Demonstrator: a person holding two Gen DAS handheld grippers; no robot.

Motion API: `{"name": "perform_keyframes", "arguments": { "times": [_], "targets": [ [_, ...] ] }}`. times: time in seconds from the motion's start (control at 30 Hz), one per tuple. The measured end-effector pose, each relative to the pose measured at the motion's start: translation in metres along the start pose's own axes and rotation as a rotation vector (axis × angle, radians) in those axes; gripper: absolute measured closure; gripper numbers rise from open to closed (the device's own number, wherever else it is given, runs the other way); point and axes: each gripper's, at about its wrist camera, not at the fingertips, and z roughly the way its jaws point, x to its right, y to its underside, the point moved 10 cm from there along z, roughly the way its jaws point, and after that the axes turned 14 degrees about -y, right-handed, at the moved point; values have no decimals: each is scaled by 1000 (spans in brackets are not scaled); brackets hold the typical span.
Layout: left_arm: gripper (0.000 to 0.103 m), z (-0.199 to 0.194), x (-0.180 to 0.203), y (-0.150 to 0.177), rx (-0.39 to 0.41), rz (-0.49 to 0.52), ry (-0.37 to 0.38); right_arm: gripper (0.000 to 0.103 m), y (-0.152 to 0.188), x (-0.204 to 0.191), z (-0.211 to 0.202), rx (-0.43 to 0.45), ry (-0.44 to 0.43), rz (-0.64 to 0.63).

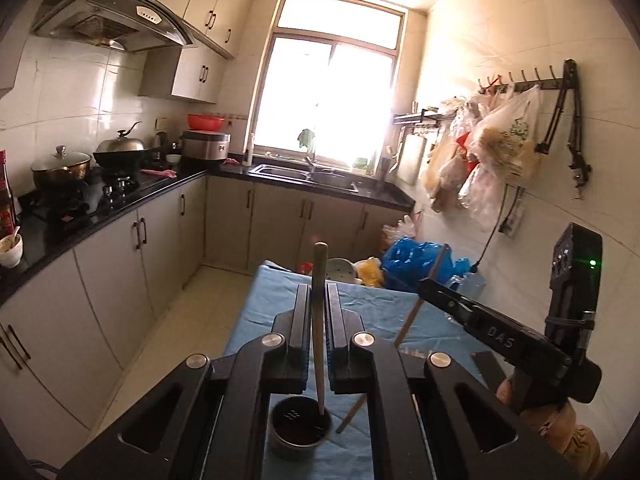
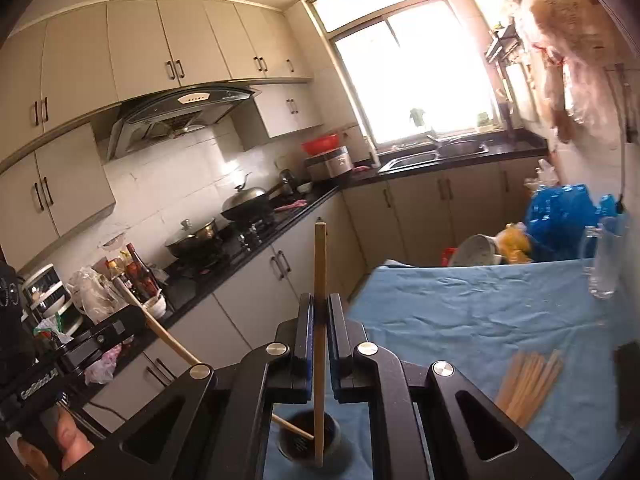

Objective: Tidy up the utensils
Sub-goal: 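Carry the chopstick in the left tool and drop it into the dark cup, then return the left tool to the pile and grasp another chopstick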

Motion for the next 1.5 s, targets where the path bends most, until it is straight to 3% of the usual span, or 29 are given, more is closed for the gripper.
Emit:
{"name": "perform_keyframes", "arguments": {
  "times": [0.17, 0.4, 0.57, 0.67, 0.7, 0.73, 0.77, 0.83, 0.87, 1.03, 1.17, 1.23, 1.37, 1.5],
  "targets": [
    [97, 37, -9, 19, -67, 25, -48, 96, 17, 9, 42, -37, 44, -33],
    [97, 97, -11, 72, -252, 51, -87, 96, 77, 53, 83, -205, 90, 33],
    [96, 104, -7, 79, -272, 41, -92, 95, 98, 66, 95, -261, 91, 54],
    [82, 101, -9, 75, -254, 28, -99, 95, 99, 70, 97, -264, 94, 60],
    [70, 98, -10, 73, -241, 21, -107, 94, 99, 71, 97, -265, 91, 61],
    [63, 95, -11, 69, -227, 13, -114, 90, 98, 72, 96, -264, 89, 63],
    [62, 91, -12, 67, -212, 6, -118, 80, 95, 72, 94, -258, 88, 64],
    [62, 81, -11, 62, -187, -1, -124, 67, 90, 74, 89, -241, 87, 64],
    [62, 77, -10, 60, -178, -5, -121, 65, 87, 76, 84, -232, 91, 65],
    [57, 49, 16, 58, -144, -24, -49, 65, 76, 96, 55, -192, 116, 99],
    [49, 39, 51, 75, -164, -18, 24, 61, 78, 147, 8, -158, 199, 172],
    [48, 44, 75, 91, -198, 3, 53, 60, 87, 180, -16, -149, 249, 229],
    [48, 73, 124, 140, -342, 35, 121, 60, 124, 246, -61, -190, 369, 324],
    [48, 117, 163, 188, -467, 63, 129, 60, 164, 290, -81, -258, 399, 421]
  ]
}}
